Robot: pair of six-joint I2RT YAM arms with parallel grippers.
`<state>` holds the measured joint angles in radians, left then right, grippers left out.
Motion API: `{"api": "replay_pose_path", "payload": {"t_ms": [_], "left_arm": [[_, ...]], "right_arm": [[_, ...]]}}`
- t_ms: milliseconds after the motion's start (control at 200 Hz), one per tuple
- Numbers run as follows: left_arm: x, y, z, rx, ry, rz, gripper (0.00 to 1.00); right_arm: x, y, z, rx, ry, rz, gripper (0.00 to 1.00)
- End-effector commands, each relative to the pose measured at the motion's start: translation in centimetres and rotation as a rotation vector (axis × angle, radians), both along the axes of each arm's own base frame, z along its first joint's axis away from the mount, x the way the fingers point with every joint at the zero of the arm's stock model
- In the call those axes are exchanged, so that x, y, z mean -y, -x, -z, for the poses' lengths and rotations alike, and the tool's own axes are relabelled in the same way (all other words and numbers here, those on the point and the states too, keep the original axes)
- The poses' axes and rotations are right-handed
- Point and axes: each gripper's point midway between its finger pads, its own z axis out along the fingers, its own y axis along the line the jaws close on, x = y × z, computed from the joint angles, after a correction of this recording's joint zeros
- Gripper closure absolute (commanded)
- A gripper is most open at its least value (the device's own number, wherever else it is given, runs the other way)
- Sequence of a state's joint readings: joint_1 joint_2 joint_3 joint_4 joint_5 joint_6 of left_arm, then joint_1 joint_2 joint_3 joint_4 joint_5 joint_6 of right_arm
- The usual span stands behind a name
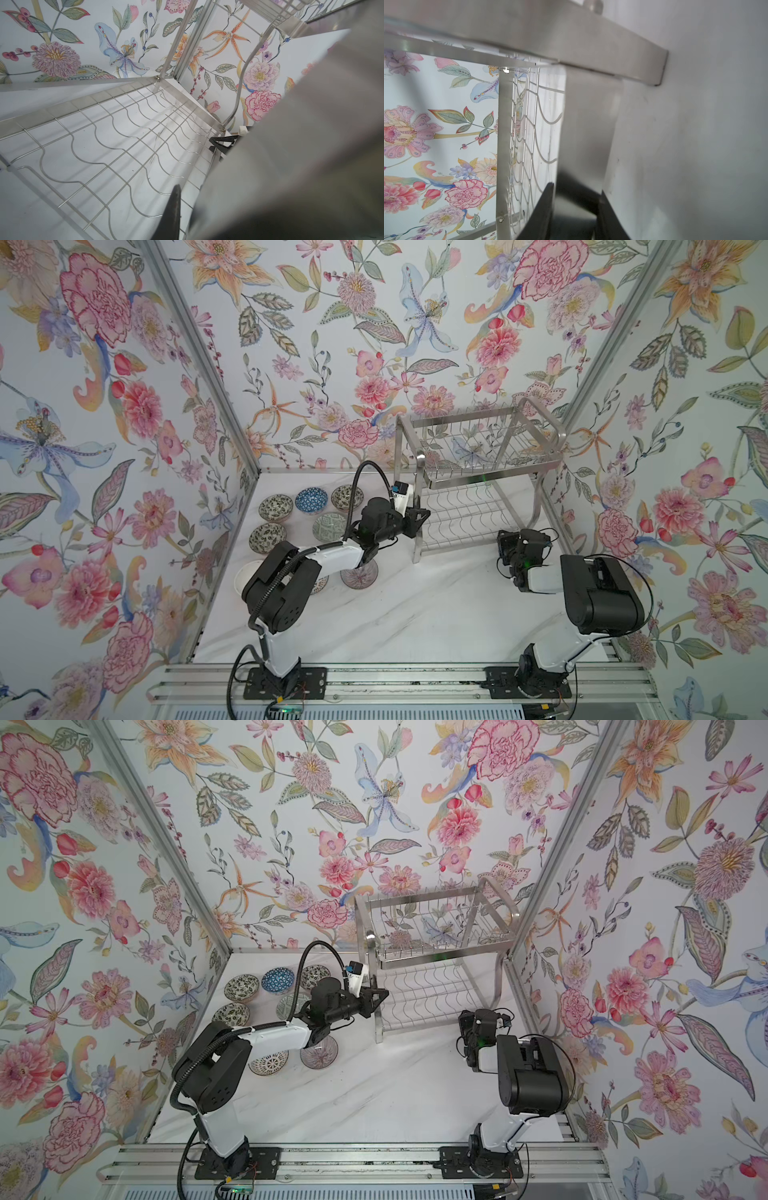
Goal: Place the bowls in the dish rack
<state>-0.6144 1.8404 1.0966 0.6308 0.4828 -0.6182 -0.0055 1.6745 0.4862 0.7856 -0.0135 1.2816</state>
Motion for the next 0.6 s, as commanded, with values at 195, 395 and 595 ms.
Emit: {"api": "replay_pose_path", "payload": {"t_ms": [195, 395, 595], "left_arm": [[-8.3, -8.8, 4.6, -0.074, -0.159, -0.382, 0.88], [-8.3, -10.0, 5.6, -0.087, -0.177, -0.381, 0.88], [-8.1, -11.1, 5.2, -0.079, -0.179, -0.382, 0.86]], "right_arm": [[-7.0, 4.1, 1.4, -0.037, 0.116, -0.251, 0.85], [-7.7, 4.6, 1.9, -0.046, 0.1, -0.247, 0.85], [-7.7, 4.4, 1.6, -0.044, 0.094, -0.235, 0.83]]}}
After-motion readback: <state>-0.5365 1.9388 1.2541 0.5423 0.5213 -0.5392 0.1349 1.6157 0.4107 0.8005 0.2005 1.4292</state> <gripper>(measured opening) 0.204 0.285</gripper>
